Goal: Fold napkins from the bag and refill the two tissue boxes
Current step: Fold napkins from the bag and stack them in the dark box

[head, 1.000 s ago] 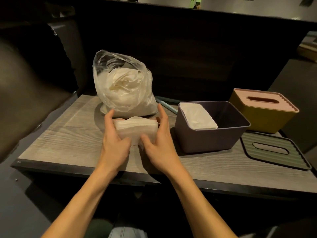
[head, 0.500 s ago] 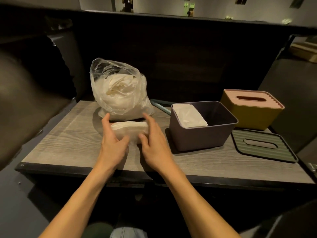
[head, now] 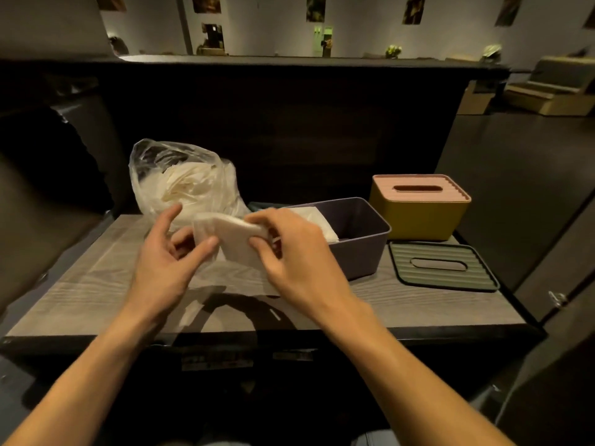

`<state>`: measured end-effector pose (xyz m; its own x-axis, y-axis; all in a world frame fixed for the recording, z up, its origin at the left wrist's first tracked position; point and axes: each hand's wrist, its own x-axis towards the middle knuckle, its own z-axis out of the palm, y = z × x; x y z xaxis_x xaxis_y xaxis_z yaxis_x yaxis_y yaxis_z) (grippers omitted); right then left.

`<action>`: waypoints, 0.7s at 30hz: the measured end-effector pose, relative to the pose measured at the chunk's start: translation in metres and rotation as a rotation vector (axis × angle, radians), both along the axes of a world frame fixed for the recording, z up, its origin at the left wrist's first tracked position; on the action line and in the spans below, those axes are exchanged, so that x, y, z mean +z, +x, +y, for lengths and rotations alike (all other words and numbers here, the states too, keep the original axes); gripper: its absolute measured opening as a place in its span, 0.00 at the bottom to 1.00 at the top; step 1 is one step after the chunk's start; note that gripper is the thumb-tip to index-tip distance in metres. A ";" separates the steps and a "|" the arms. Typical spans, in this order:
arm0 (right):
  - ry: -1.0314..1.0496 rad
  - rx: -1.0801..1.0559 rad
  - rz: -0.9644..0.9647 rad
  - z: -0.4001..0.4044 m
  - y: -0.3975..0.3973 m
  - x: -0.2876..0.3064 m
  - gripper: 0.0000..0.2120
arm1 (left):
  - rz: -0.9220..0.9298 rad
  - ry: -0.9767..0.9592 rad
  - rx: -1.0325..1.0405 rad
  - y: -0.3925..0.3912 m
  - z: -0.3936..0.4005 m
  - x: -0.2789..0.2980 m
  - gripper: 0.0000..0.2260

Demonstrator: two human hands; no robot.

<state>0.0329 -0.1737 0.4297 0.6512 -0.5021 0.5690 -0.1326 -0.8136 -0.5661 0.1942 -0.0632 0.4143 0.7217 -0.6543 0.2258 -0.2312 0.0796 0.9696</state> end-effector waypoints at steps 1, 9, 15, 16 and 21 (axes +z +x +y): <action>0.010 -0.010 -0.010 -0.008 -0.007 0.008 0.13 | -0.021 0.003 -0.016 -0.003 -0.007 0.010 0.36; 0.150 -0.154 0.016 -0.068 -0.057 0.046 0.22 | -0.174 0.071 -0.263 -0.038 -0.106 0.069 0.30; 0.079 -0.315 0.332 -0.095 -0.080 0.049 0.19 | -0.518 0.338 -0.396 -0.056 -0.176 0.088 0.32; 0.079 -0.332 0.405 -0.098 -0.082 0.047 0.18 | -0.577 0.387 -0.410 -0.059 -0.184 0.088 0.31; 0.077 -0.358 0.634 -0.111 -0.080 0.048 0.16 | -0.853 0.611 -0.435 -0.073 -0.204 0.087 0.24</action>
<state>-0.0475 -0.2846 0.4774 0.6319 -0.7695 0.0922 -0.7043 -0.6198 -0.3462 0.1207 -0.2670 0.5017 0.1700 -0.9812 0.0914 -0.9031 -0.1180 0.4129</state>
